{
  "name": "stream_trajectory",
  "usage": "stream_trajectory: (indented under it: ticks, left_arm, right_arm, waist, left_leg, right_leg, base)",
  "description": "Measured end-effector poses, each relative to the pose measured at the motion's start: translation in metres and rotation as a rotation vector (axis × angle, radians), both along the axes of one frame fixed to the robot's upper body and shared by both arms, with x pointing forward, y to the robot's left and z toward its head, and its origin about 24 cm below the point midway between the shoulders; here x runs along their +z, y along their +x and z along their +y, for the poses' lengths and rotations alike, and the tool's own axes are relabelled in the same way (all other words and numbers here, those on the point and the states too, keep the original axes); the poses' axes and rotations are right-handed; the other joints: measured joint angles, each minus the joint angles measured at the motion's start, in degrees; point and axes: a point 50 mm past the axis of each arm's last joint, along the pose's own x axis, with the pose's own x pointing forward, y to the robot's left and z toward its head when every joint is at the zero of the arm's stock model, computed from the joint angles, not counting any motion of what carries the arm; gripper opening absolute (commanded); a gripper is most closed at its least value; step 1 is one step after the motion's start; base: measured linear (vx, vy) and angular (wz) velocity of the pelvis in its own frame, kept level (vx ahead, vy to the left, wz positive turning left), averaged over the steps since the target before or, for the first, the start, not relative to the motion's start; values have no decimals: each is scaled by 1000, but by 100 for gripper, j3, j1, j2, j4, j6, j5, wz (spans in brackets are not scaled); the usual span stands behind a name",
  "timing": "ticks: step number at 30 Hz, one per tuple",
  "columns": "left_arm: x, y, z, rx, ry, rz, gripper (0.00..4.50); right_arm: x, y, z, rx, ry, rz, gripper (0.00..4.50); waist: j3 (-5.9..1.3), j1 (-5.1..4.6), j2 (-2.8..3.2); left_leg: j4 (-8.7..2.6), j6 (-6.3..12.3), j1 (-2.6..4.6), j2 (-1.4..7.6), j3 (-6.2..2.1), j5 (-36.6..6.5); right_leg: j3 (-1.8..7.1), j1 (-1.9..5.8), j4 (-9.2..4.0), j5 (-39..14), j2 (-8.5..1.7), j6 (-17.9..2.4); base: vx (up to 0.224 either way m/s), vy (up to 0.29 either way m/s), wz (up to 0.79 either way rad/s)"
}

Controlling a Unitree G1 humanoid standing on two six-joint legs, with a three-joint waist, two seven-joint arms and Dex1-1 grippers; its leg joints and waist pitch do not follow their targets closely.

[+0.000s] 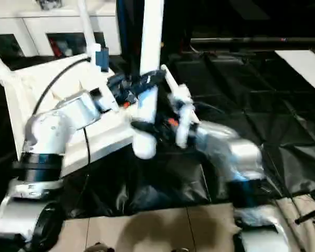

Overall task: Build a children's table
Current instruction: Insert table leg to table base

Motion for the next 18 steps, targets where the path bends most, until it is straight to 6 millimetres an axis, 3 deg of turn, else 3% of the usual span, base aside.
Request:
stream_trajectory:
  ticks: [6,7,18]
  left_arm:
    - [-6,-11,-6,-142,4,-9,301]
    - [-5,-11,-7,-153,-1,-4,273]
    - [-6,-16,-10,-223,-10,3,195]
  right_arm:
    - [4,-8,-10,122,18,20,186]
    - [4,-8,-11,136,13,21,186]
    - [4,-13,-19,247,-25,41,185]
  waist:
    - [-5,21,11]
    - [-5,31,11]
    - [-5,84,9]
  left_leg:
    - [3,1,2,0,-1,2]
    - [4,0,2,0,-1,1]
    - [6,1,3,0,-1,2]
  right_leg:
    - [0,3,1,2,0,-1]
    - [0,4,1,3,0,-1]
    - [0,4,2,3,0,-1]
  base:
    - [0,0,0]
    - [0,0,0]
    - [0,0,0]
